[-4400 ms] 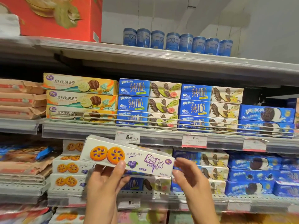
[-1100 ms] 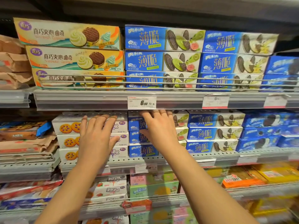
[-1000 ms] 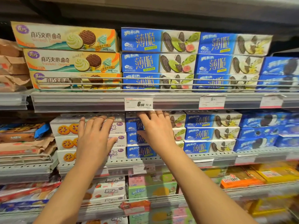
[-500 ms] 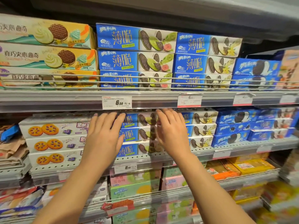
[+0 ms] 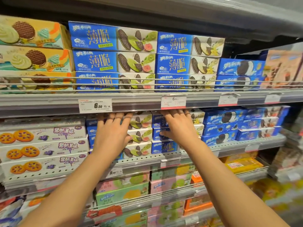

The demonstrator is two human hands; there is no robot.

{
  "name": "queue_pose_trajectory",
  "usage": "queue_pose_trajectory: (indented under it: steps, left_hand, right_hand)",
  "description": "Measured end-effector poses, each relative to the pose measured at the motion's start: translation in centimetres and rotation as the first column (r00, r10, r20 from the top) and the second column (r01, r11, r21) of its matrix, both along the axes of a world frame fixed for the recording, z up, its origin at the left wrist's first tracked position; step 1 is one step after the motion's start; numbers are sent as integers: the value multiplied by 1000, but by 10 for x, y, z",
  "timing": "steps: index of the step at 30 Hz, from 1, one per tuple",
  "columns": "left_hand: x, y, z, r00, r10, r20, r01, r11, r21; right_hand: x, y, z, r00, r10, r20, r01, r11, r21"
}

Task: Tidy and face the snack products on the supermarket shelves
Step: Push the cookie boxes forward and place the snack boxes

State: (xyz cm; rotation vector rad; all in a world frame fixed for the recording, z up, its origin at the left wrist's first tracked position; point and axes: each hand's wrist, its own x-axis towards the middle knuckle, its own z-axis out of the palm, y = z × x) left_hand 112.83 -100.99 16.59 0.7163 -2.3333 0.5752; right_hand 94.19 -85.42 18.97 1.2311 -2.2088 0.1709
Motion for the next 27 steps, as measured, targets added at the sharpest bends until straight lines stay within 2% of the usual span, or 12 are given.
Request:
queue_pose_trajectory:
  steps: [5,13,23,25,27]
  left_hand:
    - [1,-6,-6,995,-51,-86,42,994,-102]
    - [-3,-4,-12,994,-37,-106,26,994,-110]
    - [6,13,-1,999,34,-18,-35,999,-36]
    - [12,21,-1,999,16,-36,-17,999,-41]
    - [21,28,-8,994,-62,-93,56,996,-67]
  right_hand:
    - [-6,2,-7,998,49,-31,-51,997,-55]
    - [-4,3,-15,996,64,-63,-71,990,-122]
    - [-9,6,-15,992,107,-66,-113,990,-90]
    - [-6,9,-16,986,132,-98,-144,981,-131]
    - [-3,16,-23,966,212,-150,-243,941,-234]
